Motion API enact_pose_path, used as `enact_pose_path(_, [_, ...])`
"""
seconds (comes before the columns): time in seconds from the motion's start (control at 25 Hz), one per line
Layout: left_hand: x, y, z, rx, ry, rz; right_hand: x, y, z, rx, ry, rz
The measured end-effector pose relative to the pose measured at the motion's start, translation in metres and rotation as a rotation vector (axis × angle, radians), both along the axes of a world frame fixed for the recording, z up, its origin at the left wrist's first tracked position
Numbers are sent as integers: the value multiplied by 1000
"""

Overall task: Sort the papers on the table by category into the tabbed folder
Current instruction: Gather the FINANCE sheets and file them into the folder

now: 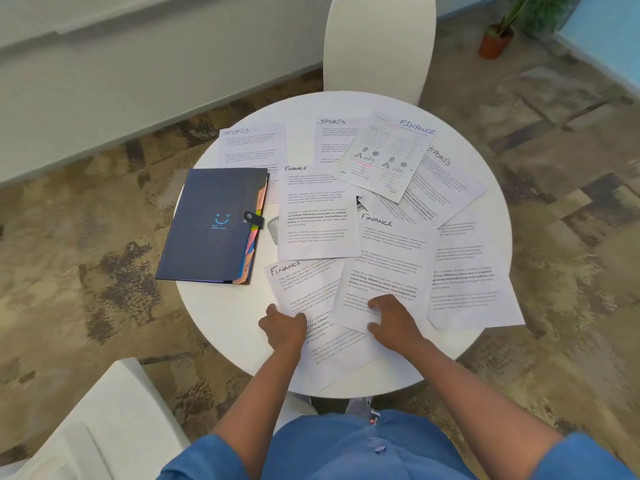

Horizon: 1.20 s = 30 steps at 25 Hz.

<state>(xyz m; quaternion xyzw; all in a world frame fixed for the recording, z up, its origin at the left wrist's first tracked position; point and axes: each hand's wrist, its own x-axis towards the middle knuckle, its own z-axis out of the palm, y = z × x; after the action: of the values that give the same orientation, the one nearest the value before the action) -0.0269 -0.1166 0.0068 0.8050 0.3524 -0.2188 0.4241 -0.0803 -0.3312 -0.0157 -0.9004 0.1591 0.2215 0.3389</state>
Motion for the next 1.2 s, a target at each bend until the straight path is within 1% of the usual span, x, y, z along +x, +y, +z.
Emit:
enact_pose_path(0.08, [1,-2,-4,-25,3,28,1,0,-1,-23,17,47])
enact_pose_path(0.2, [-1,-1,-10,-82,-7,-6,0,-2,-3,-23,48,75])
enact_pose_path(0.36, [-4,4,-11,-115,-30,-45,0,-5,-3,-21,35,84])
enact_pose_path(0.48, [-5,10,-7,-71,-56,-49,1,-7,-3,-21,4,69])
enact_pose_path(0.72, [1,40,3,25,-198,-80,6,-10,-4,-28,-25,39])
enact_pose_path(1.0, [1,74,9,32,-263,13,12,-5,-2,-28,-64,35])
enact_pose_path(1.2, [2,87,7,-28,-232,73,22,6,3,35,-98,27])
